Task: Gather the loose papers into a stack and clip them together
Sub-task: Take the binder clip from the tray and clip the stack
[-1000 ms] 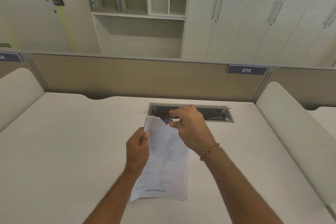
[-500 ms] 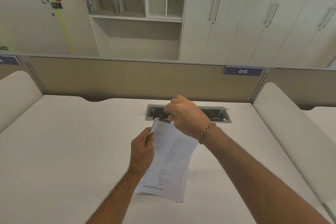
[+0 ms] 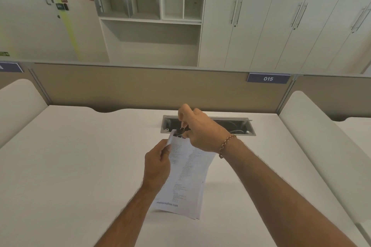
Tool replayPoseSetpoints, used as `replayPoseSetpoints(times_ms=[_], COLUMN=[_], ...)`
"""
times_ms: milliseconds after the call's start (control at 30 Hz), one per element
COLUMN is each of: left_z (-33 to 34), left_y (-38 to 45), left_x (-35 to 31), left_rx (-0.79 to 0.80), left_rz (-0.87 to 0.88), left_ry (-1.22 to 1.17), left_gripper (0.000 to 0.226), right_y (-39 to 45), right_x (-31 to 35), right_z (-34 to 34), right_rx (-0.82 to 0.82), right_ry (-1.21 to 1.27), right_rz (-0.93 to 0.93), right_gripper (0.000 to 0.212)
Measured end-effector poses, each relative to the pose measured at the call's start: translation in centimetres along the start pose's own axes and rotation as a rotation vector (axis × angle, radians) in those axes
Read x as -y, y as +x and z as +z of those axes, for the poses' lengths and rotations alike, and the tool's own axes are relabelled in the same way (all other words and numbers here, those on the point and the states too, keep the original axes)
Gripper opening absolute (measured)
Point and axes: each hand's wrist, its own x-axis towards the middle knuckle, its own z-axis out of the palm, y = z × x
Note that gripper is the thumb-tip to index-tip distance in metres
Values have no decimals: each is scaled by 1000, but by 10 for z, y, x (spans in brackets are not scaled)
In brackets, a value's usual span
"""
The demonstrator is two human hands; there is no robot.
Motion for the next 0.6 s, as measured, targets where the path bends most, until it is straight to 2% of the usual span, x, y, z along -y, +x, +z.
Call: replayPoseSetpoints(times_ms=[167, 400, 500, 600], left_z=[-4, -23, -35, -46], left_y=[0, 5, 7, 11], left_x=[-4, -10, -8, -4], left_rx=[18, -39, -52, -84], left_rz=[12, -35, -62, -81], left_ry=[-45, -83, -97, -124], left_gripper=[21, 23, 23, 22], right_y=[-2, -19, -31, -41], right_x=[-22, -65, -83, -90], right_z=[17, 33, 35, 49], right_rx=[-50, -162, -211, -256], right_ry=[80, -40, 154, 505], right_rz=[129, 337, 407, 442], right_gripper=[60, 35, 27, 27])
